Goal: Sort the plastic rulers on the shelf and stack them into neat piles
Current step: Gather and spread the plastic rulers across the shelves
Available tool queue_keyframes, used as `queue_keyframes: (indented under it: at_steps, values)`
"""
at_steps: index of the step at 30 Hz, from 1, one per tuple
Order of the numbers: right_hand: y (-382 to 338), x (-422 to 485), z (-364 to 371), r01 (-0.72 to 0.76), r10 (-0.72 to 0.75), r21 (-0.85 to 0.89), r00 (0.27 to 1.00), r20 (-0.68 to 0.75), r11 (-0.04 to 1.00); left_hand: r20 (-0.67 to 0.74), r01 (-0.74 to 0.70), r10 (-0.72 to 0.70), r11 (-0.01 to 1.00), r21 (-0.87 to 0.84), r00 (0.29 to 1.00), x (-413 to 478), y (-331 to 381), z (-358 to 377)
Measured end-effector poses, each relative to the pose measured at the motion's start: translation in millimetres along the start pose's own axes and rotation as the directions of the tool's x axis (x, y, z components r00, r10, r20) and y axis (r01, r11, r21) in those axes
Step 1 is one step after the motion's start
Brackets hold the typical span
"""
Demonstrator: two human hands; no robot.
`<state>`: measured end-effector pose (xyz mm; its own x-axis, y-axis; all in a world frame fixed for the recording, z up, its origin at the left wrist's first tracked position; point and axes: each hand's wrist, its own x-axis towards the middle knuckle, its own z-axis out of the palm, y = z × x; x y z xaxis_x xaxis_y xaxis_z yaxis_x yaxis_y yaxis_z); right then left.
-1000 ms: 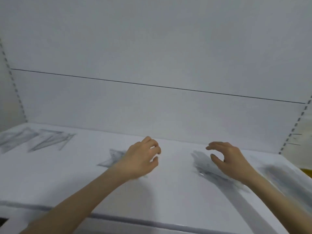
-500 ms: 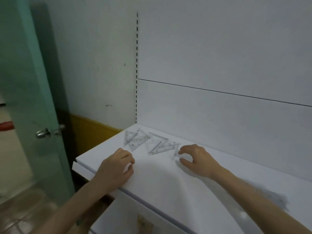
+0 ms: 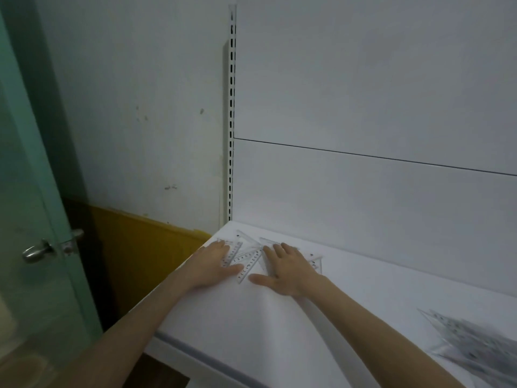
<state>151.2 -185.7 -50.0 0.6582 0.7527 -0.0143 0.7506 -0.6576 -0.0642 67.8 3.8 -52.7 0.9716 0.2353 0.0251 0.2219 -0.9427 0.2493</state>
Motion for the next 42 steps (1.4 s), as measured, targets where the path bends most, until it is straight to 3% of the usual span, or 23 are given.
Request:
queue_keyframes:
  at_steps: [3,12,17,20,22,27,31,34,37,42]
  values:
    - [-8,6,1,0.023,-0.022,0.039,1.0,-0.018,0.999,-0.077,-0.046,0.038,0.993,-0.11,0.996,-10,-2,-8]
    - [-22,-23,1,0.062,-0.022,0.143,0.964,-0.266,0.988,-0.11,-0.199,0.195,0.979,-0.033,0.975,-59,-14,-20]
    - [-29,-21,-3,0.049,-0.017,0.106,0.96,-0.278,0.993,-0.161,-0.142,0.136,0.989,-0.027,0.978,-77,-18,-14]
    - [-34,-15,-10,0.024,0.001,0.13,0.983,-0.185,0.991,-0.211,-0.12,0.107,0.992,-0.047,0.972,-82,-20,-13]
    - [-40,-15,-13,0.066,-0.049,0.144,0.992,-0.117,0.987,-0.268,-0.123,0.103,0.991,-0.059,0.958,-86,-24,-15]
    - [-50,-21,-12,0.225,-0.219,0.034,0.966,-0.139,0.974,-0.39,-0.063,0.021,0.994,-0.095,0.921,-100,-37,-23]
    - [-67,-31,-8,0.437,-0.474,-0.235,0.871,-0.132,0.868,-0.415,-0.067,0.016,0.992,-0.109,0.91,-108,-37,-25]
    - [-77,-41,-5,0.538,-0.583,-0.252,0.795,-0.165,0.805,-0.424,-0.07,0.018,0.992,-0.107,0.905,-111,-35,-24]
    - [-89,-60,-9,0.568,-0.597,-0.198,0.788,-0.151,0.799,-0.432,-0.075,0.01,0.988,-0.134,0.902,-111,-34,-23]
    - [-99,-87,-11,0.46,-0.47,-0.094,0.857,-0.211,0.883,-0.424,-0.042,-0.024,0.989,-0.144,0.905,-117,-27,-22]
